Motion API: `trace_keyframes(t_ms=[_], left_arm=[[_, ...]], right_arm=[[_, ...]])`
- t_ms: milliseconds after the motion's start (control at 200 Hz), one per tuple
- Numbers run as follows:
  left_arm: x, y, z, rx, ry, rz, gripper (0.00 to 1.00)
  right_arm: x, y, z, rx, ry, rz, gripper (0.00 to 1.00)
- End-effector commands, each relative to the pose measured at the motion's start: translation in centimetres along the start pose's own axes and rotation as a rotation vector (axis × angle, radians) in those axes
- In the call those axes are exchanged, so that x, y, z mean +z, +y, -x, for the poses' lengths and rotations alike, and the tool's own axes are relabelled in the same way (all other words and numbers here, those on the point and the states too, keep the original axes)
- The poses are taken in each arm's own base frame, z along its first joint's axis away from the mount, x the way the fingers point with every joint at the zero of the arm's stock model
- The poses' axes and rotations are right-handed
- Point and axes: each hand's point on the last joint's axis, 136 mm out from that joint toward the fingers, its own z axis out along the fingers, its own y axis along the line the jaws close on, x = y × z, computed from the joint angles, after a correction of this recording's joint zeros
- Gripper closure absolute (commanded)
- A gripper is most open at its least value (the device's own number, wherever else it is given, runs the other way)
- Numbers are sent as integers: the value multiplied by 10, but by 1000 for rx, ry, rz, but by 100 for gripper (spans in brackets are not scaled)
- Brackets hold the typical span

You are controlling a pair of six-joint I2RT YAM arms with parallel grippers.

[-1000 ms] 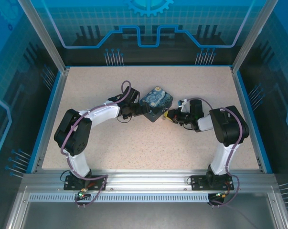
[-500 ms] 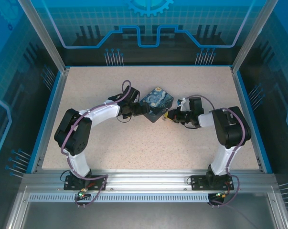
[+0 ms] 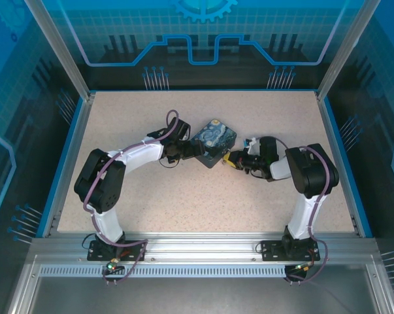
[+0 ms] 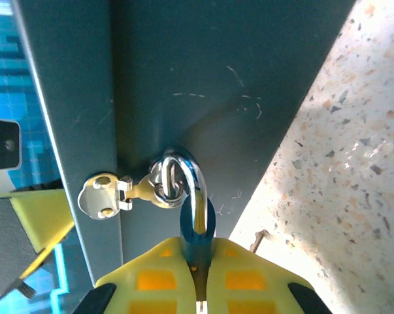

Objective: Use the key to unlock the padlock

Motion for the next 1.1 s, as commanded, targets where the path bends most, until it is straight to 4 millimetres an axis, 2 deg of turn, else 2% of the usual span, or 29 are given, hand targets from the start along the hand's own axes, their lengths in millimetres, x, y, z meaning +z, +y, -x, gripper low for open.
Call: trace_keyframes(t_ms=[0, 265, 660, 815, 910, 1095], left_arm=[[19, 61, -38, -41, 129, 197, 4], [22, 61, -42, -44, 140, 205, 4], [21, 64, -43, -46, 141, 213, 4], [21, 65, -44, -49, 141, 216, 5], [21, 64, -44, -48, 143, 216, 4], [20, 63, -43, -46, 140, 213, 5]], right_arm=[[6, -12, -3, 139, -16, -3, 100], [15, 6, 10, 175, -56, 59, 100], [-10, 9, 36, 161, -147, 79, 100], [-9, 17, 42, 156, -145, 95, 100], [-15, 14, 44, 151, -154, 71, 100], [-34, -6, 49, 177, -150, 4, 100]])
